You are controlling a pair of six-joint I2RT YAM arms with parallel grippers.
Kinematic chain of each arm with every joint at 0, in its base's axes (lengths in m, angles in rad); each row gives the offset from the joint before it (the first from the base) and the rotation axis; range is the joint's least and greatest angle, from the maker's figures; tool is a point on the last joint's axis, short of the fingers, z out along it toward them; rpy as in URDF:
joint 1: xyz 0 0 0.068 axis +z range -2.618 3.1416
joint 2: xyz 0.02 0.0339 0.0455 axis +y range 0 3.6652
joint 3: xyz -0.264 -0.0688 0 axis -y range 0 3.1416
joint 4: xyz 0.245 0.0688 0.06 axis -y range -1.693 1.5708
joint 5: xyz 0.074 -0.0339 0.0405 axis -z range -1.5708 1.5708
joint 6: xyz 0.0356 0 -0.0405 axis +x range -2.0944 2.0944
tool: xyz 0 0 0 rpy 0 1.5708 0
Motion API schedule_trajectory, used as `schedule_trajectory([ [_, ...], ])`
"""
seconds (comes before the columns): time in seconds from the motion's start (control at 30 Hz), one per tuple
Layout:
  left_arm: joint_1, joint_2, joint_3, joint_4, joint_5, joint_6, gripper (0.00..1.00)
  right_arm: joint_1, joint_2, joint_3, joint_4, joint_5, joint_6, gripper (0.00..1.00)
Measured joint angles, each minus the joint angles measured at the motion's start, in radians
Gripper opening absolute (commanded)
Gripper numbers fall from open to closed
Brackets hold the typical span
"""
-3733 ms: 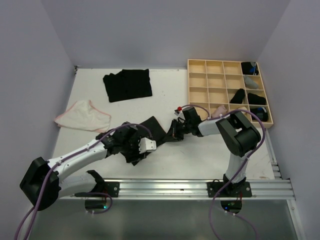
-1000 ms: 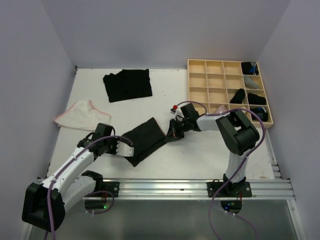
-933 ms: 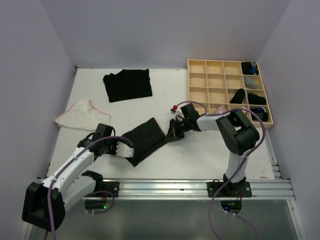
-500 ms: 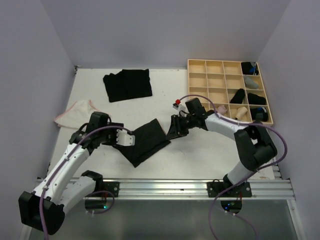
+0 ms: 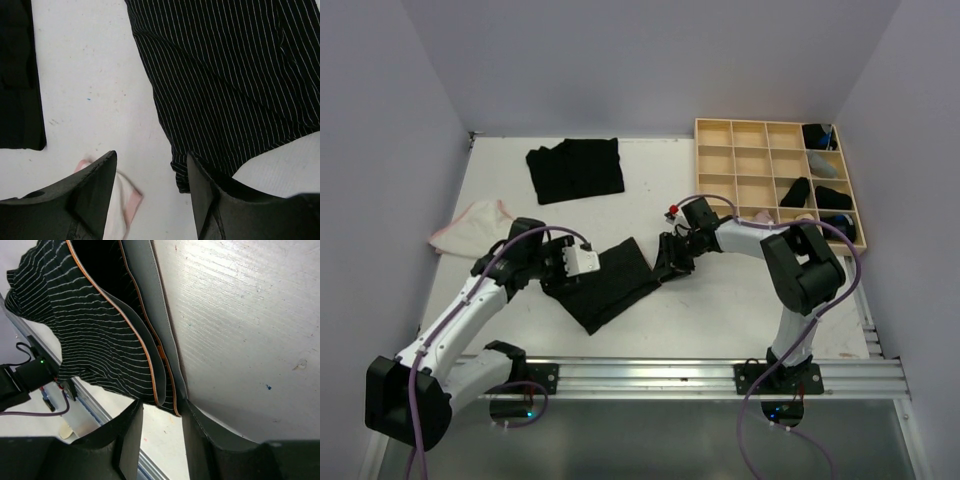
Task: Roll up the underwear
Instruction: Fold the underwear
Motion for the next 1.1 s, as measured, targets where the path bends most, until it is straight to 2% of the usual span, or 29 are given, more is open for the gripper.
schedule_trajectory([
  [0.2,-0.059,-0.019,-0.09,0.036,-0.002,-0.05,0.62,0.0,0.003,0.004,0.021,-0.003,0.025,0.36],
  [0.67,-0.064,-0.023,-0.167,0.079,-0.055,-0.085,0.63,0.0,0.003,0.023,0.033,0.0,0.035,0.33],
  [1.03,-0.064,0.012,-0.192,0.111,-0.09,-0.088,0.63,0.0,0.017,0.043,0.042,-0.003,0.04,0.14],
  [1.1,-0.064,0.014,-0.192,0.116,-0.093,-0.088,0.63,0.0,0.017,0.043,0.035,-0.007,0.038,0.06],
])
